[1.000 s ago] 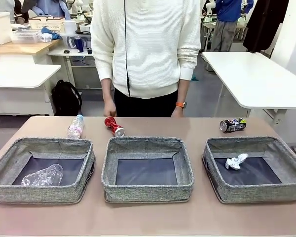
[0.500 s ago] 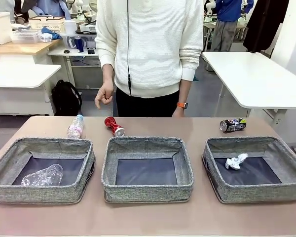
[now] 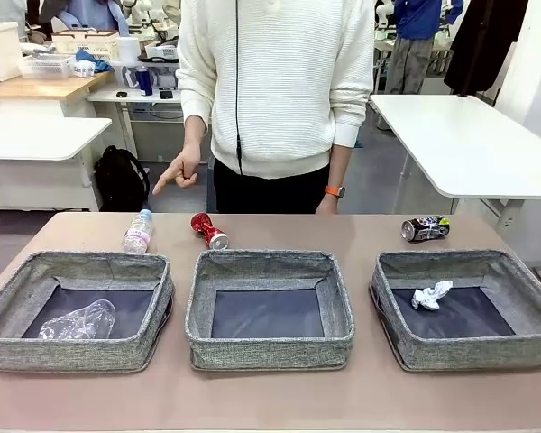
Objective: Sort the waste into the appropriate baskets.
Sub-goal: Pick up the waste item pointed out by the person.
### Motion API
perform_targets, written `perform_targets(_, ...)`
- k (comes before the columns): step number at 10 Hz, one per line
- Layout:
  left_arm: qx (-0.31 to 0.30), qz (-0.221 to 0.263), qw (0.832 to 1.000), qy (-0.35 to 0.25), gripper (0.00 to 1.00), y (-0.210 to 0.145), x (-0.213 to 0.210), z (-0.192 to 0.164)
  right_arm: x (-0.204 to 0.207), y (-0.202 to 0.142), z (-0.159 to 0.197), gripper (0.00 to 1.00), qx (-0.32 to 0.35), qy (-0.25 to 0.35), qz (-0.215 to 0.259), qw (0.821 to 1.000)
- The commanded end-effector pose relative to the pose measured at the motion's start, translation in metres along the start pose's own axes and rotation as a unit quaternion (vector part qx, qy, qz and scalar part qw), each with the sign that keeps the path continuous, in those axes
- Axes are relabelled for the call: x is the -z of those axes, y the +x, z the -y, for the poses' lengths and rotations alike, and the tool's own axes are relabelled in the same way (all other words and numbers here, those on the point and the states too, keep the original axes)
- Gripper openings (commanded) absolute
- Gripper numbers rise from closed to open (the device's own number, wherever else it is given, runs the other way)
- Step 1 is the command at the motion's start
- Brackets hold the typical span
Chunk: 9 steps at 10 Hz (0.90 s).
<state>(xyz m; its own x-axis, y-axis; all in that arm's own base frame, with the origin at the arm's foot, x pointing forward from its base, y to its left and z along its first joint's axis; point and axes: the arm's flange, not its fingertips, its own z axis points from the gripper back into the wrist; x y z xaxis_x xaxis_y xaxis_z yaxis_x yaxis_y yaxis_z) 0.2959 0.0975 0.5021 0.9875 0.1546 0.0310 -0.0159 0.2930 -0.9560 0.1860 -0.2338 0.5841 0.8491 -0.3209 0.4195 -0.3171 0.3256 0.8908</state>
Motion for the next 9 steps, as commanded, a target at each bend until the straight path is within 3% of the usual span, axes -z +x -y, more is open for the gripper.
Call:
perform_targets(1,0.002,-0.001,1.000,-0.008,1.00,-0.001,-0.002,0.001,0.001,-0.002,-0.002,1.00,-0.005,0.006,0.003,1.000)
perform_targets(2,0.000,0.000,1.000,0.000,1.00,0.000,0.000,0.000,0.001,-0.002,-0.002,1.00,-0.005,0.006,0.003,1.000)
perform_targets(3,0.014,0.031,0.969,0.244,1.00,0.024,0.039,0.012,0.001,-0.002,-0.002,1.00,-0.005,0.006,0.003,1.000)
perform_targets(4,0.027,0.078,0.918,0.389,1.00,0.049,0.075,0.016,0.001,-0.002,-0.002,1.00,-0.005,0.006,0.003,1.000)
perform_targets(5,0.043,0.141,0.849,0.508,1.00,0.067,0.100,0.017,0.001,-0.002,-0.002,1.00,-0.005,0.006,0.003,1.000)
perform_targets(6,0.072,0.101,0.801,0.586,1.00,0.077,0.124,0.012,0.001,-0.002,-0.002,1.00,-0.005,0.006,0.003,1.000)
perform_targets(7,0.099,0.145,0.790,0.587,1.00,0.082,0.139,0.012,0.001,-0.002,-0.002,1.00,-0.005,0.006,0.003,1.000)
perform_targets(8,0.146,0.186,0.797,0.556,1.00,0.083,0.145,0.014,0.001,-0.002,-0.002,1.00,-0.005,0.006,0.003,1.000)
perform_targets(9,0.119,0.091,0.914,0.378,1.00,0.072,0.136,0.029,0.001,-0.002,-0.002,1.00,-0.005,0.006,0.003,1.000)
